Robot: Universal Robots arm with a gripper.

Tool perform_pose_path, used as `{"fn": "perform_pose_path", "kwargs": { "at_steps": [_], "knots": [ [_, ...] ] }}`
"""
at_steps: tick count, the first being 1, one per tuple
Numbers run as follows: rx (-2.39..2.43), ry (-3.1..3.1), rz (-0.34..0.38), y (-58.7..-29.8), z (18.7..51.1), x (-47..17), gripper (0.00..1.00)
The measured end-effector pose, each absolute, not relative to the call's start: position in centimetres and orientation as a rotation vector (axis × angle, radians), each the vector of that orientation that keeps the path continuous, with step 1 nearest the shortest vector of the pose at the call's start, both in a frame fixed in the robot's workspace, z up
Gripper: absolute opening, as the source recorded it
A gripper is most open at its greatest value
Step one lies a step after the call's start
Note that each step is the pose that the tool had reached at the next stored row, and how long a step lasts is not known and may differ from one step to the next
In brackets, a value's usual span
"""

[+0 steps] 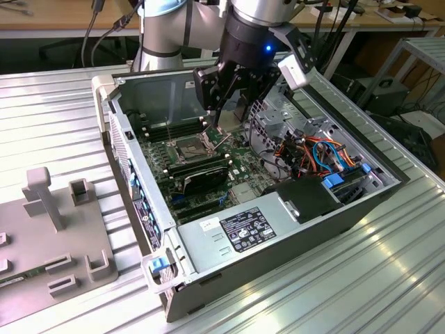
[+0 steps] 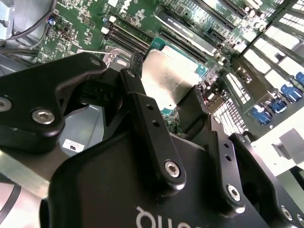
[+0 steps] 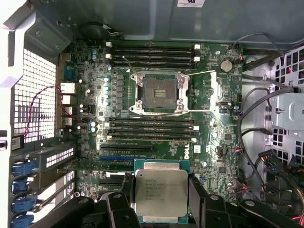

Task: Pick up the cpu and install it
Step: 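Pick up the cpu and move it towards the insertion slot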

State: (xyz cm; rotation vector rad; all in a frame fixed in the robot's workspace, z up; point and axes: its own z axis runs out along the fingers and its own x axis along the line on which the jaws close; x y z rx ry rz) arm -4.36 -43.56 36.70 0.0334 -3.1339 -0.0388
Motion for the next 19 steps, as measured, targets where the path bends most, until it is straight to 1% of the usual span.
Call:
{"fn": "perform_pose_path", "kwargs": {
  "at_steps": [12,19],
  "knots": [
    [0.033,-3.134,-0.039,-43.55,36.51,-4.36,0.55],
    [0.033,-3.134,-0.039,-42.62,36.34,-4.37,0.55]
  ]
}}
